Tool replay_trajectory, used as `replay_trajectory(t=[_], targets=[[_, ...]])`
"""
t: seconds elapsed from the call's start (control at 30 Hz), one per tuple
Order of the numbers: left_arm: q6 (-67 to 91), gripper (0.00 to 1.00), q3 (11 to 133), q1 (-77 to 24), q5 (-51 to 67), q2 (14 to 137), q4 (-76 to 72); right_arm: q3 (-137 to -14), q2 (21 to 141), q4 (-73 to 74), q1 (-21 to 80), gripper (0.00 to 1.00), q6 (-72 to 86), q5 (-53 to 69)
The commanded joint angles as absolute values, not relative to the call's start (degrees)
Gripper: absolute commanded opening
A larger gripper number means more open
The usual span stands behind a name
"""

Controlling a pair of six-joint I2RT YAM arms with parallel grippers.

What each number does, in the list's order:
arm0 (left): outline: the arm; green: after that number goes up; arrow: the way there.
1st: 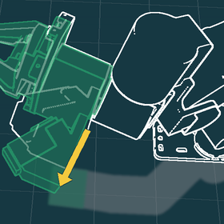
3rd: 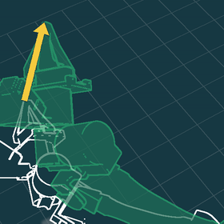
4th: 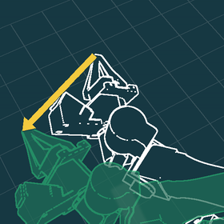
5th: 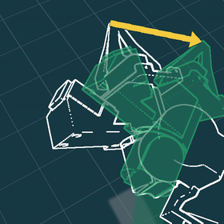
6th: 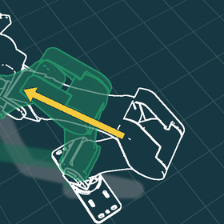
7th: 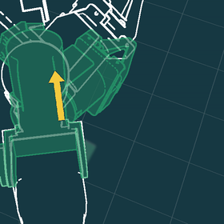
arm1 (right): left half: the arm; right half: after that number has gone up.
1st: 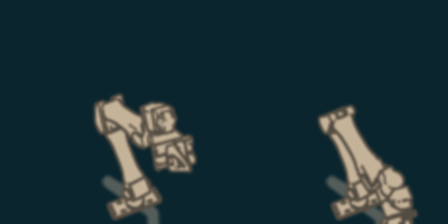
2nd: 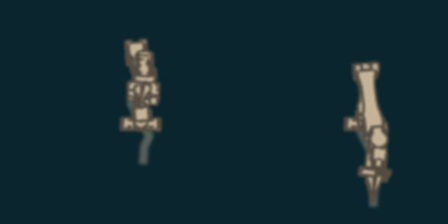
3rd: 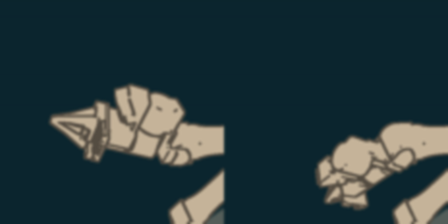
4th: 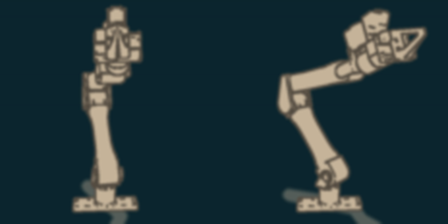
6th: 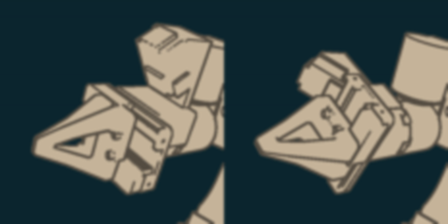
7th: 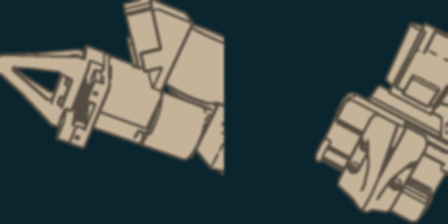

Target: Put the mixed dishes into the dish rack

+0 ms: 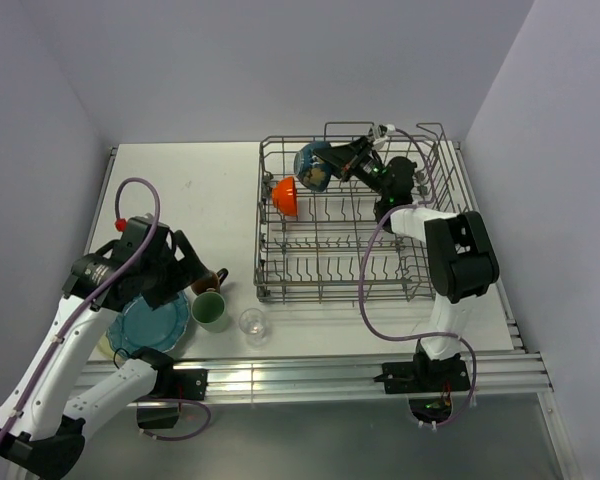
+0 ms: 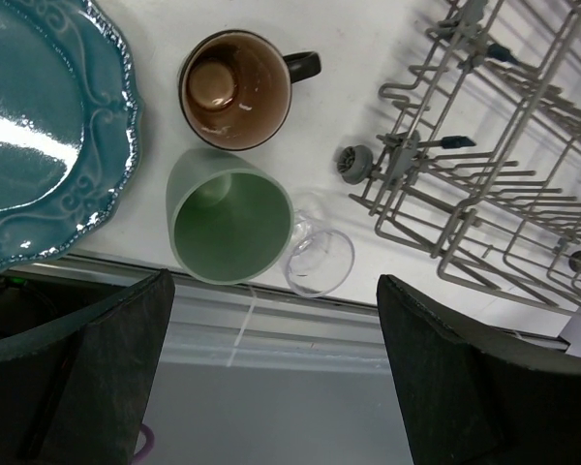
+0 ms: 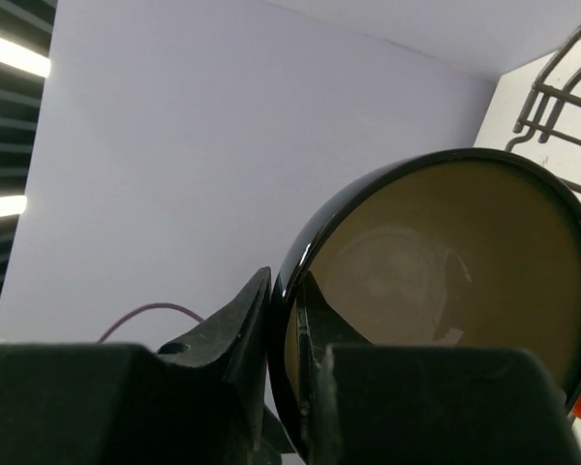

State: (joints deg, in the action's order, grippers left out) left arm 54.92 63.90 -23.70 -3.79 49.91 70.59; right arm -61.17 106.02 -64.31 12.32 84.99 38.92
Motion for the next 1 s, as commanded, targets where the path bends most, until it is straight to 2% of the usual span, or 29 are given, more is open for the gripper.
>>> replay_trajectory(t=[0.0,0.27,0.6,0.97], targets=[[54.4,0.92,62.32,-23.91,-3.78,48.52,69.61,-60.12,105.82,-75.94,11.95,0.0,87.89,35.78],[55.19,0.92,62.4,-23.82,-4.31,48.69,69.79,-56.08,106.78,-74.44,11.51,0.0,85.34,33.66],[55.9,0.92,63.37,-23.91,-4.66,48.96,70.57,-57.66,112.32,-74.44,10.64,0.0,84.73,32.7],[57.39,0.92,61.53,-23.91,-4.48,48.43,71.28,-53.8,109.43,-66.01,10.46,0.0,80.95,27.08]])
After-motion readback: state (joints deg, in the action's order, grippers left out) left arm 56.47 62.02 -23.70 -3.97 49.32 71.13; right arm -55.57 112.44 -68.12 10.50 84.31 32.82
